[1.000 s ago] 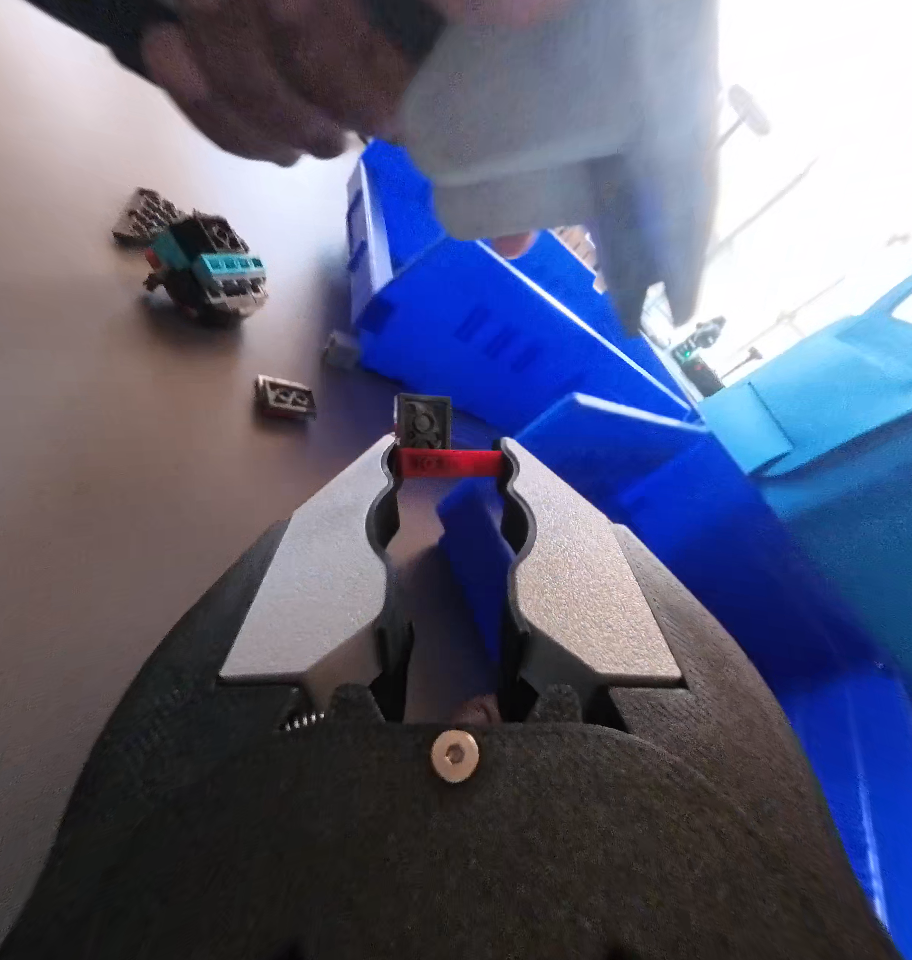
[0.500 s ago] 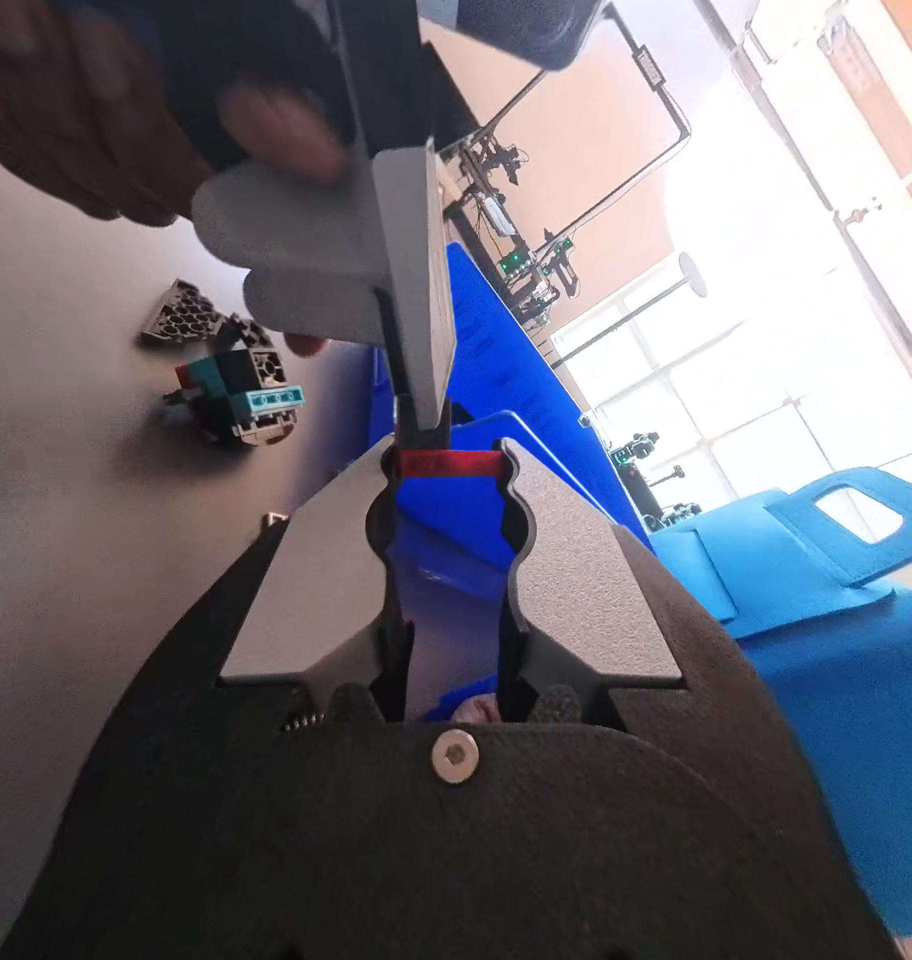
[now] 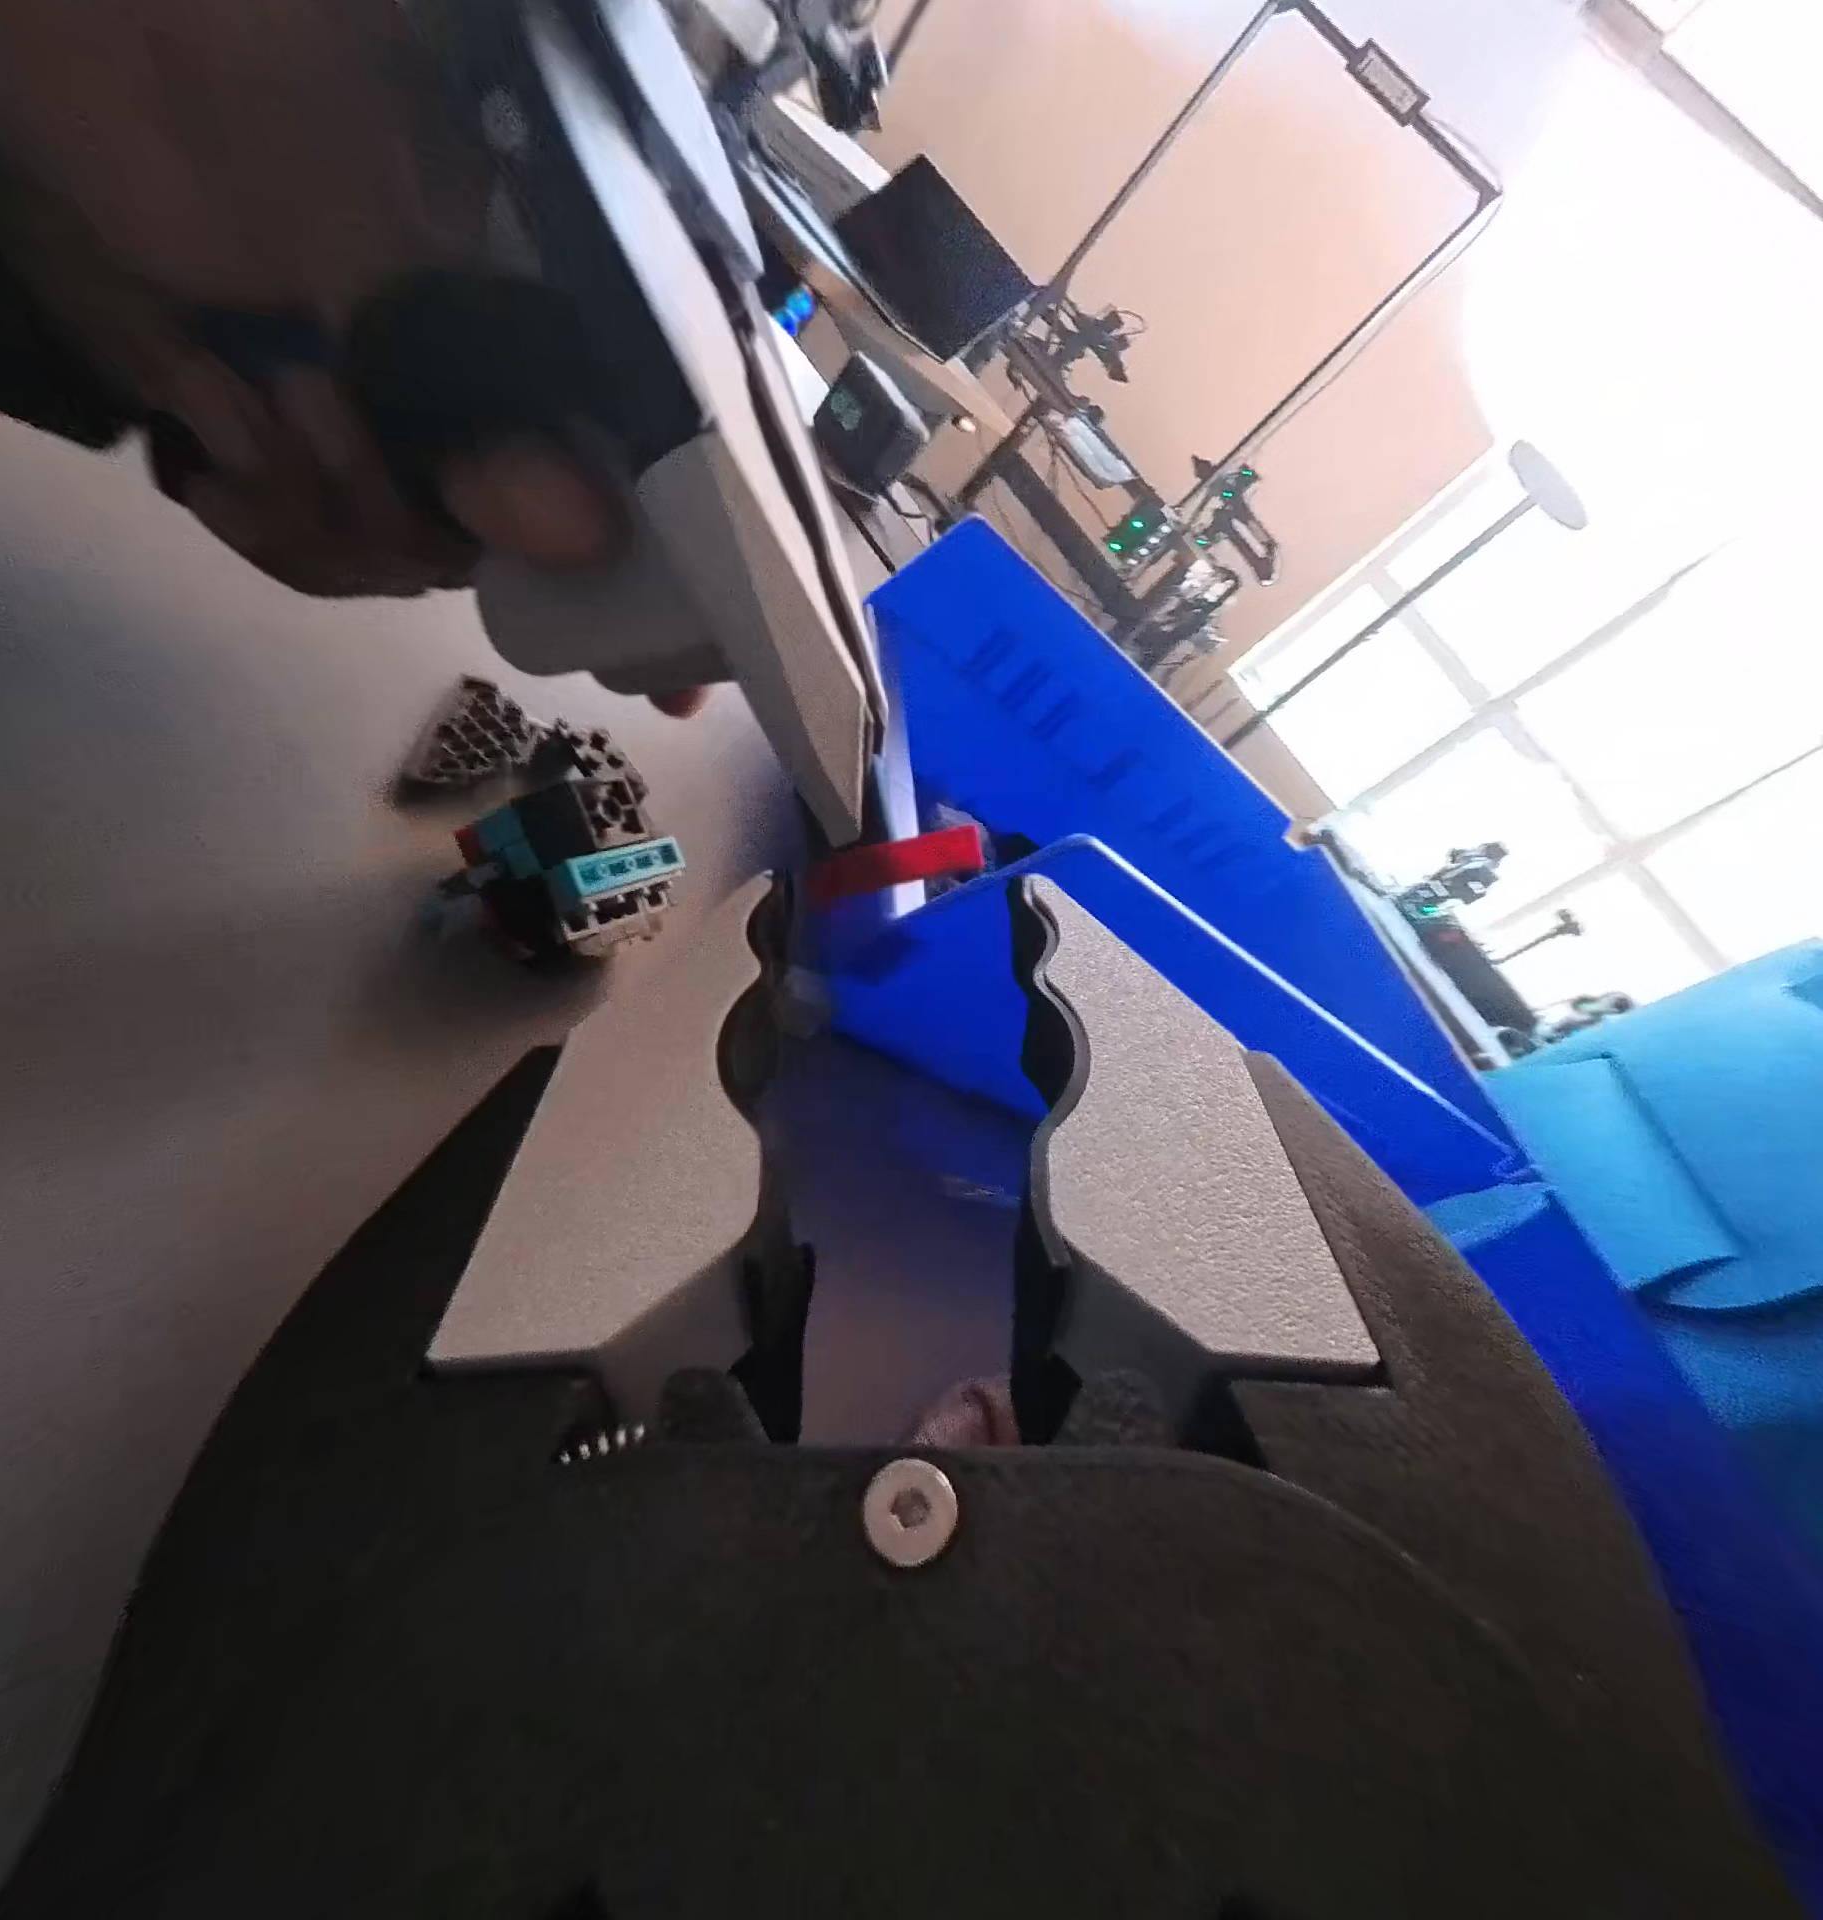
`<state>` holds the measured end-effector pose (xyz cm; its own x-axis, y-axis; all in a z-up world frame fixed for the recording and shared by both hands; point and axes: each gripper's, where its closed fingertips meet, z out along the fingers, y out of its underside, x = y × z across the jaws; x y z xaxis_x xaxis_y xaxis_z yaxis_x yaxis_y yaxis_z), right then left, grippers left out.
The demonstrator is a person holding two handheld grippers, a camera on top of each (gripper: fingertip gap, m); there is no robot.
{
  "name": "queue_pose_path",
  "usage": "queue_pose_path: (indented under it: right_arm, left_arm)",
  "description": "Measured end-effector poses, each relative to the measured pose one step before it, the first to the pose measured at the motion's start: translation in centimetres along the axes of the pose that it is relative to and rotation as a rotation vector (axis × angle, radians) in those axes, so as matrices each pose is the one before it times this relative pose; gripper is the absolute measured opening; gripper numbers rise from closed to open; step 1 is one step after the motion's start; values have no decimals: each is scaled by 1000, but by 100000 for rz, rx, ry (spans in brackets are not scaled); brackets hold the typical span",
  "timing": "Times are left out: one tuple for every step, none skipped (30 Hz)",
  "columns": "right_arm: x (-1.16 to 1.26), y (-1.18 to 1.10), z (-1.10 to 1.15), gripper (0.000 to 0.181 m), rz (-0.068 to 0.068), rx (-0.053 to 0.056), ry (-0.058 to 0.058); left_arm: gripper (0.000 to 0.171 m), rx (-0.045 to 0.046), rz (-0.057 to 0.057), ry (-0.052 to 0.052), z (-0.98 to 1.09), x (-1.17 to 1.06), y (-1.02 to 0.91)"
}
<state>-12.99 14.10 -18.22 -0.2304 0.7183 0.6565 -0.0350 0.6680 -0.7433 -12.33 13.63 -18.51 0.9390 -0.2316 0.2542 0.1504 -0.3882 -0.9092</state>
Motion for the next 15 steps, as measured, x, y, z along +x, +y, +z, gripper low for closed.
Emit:
queue_pose_path:
  right_arm:
    - [51, -149, -228, 45, 3198, 1428, -2104]
    - [26, -178, -204, 44, 2236, 1351, -2161]
    - [-64, -194, -169, 44, 852, 1214, -2367]
    - [-100, -223, -116, 43, -859, 1019, -2103]
    - [-179, -173, -60, 42, -2494, 556, -2050]
    - [-249, -62, 11, 41, -3470, -397, -2088]
    - [-188, 6, 52, 40, -3915, -928, -1527]
    - [-104, 8, 36, 39, -3873, -750, -867]
    - [-154, -18, 22, 37, -3170, -374, -1377]
    - [-216, -16, -18, 35, -2101, -133, -2045]
    - [-236, 38, -17, 33, -1157, -298, -2353]
    - [-145, 91, -13, 31, -777, -440, -1756]
    - [15, 88, -39, 28, -849, -282, -671]
    - [97, 59, -55, 26, -790, -181, -98]
    - [39, 29, -55, 23, -524, -20, -398]
  left_arm:
    - [8, -324, 8092, -4125, -216, -363, -7]
    - [8, -374, 8762, -3103, -176, -159, 32]
    - [8, -677, 8608, -2477, -120, -51, 105]
    - [8, -547, 8043, -2357, -66, 0, 107]
    - [8, -354, 6975, -1422, -6, 159, 45]
    - [8, -316, 5854, -658, 36, 256, 8]
    - [8, -428, 4592, -936, 77, 179, -7]
    - [8, -638, 3142, -1404, 83, 23, 20]
    - [8, -292, 2500, -864, 54, 63, -15]
    - [8, 246, 2357, -187, 0, 143, -86]
    - [8, 622, 2231, 114, -42, 166, -129]
    - [8, 500, 2014, 359, -57, 170, -97]
    - [8, 203, 1810, 398, -38, 150, -36]
    - [8, -244, 1371, -37, -15, 52, 20]
    - [9, -403, 1011, -184, -7, 4, 57]
